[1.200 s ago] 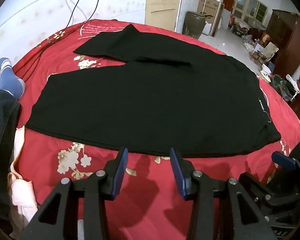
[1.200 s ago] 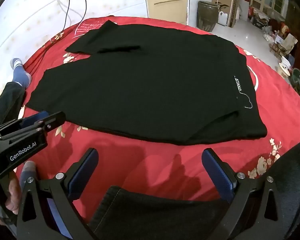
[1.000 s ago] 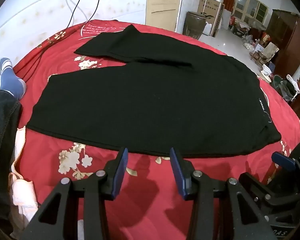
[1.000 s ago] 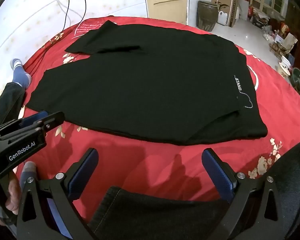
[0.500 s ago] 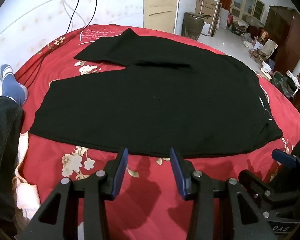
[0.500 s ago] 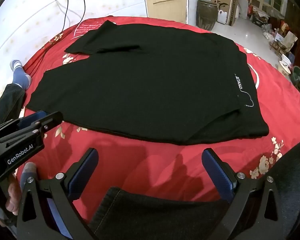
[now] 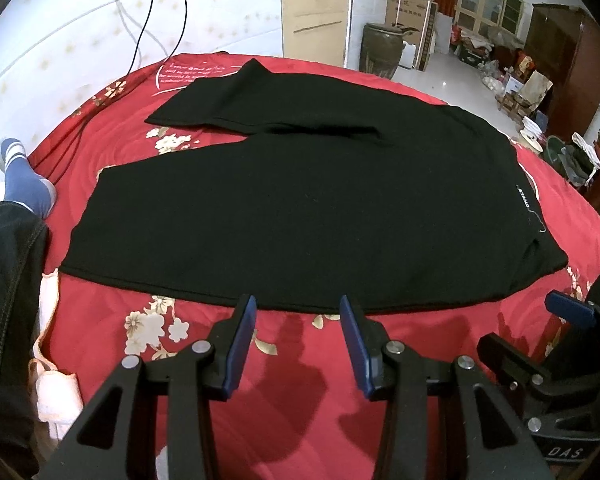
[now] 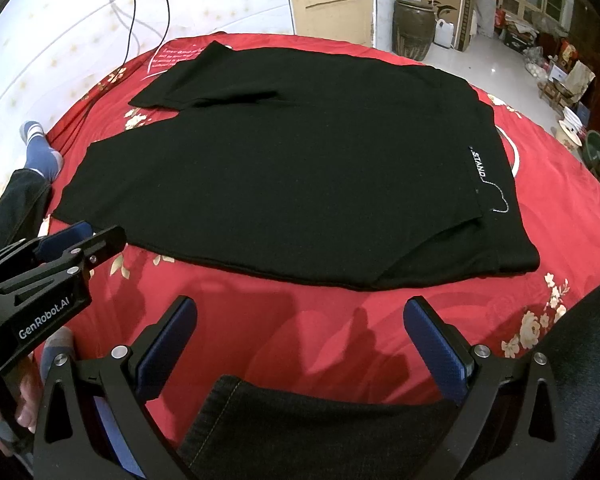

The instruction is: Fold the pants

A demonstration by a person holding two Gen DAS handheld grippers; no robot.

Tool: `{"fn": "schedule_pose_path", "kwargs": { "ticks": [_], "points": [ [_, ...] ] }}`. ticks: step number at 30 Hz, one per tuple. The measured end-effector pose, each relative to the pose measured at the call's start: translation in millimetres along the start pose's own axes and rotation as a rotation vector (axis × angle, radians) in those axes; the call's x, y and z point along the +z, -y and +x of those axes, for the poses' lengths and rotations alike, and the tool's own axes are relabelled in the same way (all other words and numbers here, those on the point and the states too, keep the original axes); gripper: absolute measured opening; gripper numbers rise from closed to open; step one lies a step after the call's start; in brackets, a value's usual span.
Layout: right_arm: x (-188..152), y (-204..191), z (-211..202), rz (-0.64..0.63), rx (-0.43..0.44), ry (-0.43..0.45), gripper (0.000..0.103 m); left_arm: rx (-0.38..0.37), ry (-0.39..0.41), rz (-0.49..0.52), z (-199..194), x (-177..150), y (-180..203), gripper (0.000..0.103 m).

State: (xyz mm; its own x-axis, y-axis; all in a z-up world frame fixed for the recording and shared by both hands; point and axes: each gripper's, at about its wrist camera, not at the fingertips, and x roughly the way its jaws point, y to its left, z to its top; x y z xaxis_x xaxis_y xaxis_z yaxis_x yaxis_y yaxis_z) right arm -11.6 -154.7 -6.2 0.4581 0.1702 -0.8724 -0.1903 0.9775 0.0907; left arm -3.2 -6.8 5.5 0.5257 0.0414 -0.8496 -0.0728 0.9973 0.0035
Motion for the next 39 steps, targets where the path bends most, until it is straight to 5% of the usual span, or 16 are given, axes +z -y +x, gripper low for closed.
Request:
{"fn": "schedule_pose_path", "kwargs": {
  "ticks": [39],
  "points": [
    [0.0,-1.6,1.2,-0.004,0.004,0.001,0.103,-0.026,0.003,0.015,3.4,-4.4,0.7,0.046]
  ]
}}
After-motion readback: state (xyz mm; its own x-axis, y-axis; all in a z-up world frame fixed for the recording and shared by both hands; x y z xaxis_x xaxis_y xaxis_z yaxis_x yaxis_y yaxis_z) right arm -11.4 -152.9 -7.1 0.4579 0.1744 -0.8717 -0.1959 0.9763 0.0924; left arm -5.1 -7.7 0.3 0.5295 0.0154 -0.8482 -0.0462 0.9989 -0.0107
